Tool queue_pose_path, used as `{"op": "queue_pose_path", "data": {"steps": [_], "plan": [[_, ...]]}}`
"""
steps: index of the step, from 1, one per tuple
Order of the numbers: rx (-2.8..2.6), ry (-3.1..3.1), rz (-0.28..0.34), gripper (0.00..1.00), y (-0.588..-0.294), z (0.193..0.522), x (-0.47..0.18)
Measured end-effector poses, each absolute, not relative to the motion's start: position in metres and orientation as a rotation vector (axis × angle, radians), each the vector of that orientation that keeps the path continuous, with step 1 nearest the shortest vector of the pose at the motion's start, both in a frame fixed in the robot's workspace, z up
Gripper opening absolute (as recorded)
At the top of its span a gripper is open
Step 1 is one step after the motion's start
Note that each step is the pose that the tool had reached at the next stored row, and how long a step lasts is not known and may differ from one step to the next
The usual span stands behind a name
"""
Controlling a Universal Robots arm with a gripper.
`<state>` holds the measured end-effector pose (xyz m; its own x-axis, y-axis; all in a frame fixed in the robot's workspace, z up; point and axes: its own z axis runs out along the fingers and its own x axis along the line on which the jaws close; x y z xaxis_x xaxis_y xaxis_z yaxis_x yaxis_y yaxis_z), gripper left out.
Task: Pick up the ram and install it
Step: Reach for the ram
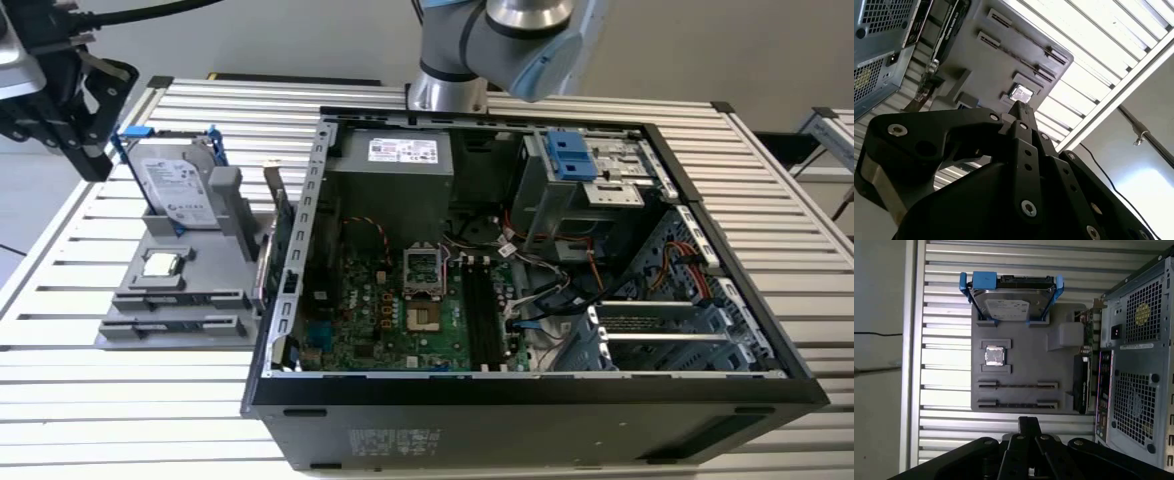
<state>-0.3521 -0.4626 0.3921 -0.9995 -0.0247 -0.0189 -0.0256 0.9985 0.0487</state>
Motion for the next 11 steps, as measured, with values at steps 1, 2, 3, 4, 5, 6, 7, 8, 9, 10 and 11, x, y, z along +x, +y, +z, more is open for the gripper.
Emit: {"op": "queue_pose_path", "data": {"steps": [1,2,3,4,5,6,7,8,9,10,11], "plan": [[-0.039,3.122,0.077,0.00,-0.464,0.392,-0.352],[-0.039,3.122,0.077,0.00,-0.465,0.392,-0.352],[-0.039,3.122,0.077,0.00,-0.467,0.392,-0.352],[-0.039,3.122,0.076,0.00,-0.468,0.392,-0.352],[-0.039,3.122,0.077,0.00,-0.470,0.392,-0.352],[-0.039,3.122,0.077,0.00,-0.471,0.392,-0.352],[-0.039,3.122,0.077,0.00,-0.472,0.392,-0.352],[-0.039,3.122,0.076,0.00,-0.474,0.392,-0.352],[-0.039,3.122,0.076,0.00,-0.475,0.392,-0.352],[-0.039,3.122,0.077,0.00,-0.476,0.392,-0.352],[-0.039,3.122,0.077,0.00,-0.477,0.392,-0.352]]}}
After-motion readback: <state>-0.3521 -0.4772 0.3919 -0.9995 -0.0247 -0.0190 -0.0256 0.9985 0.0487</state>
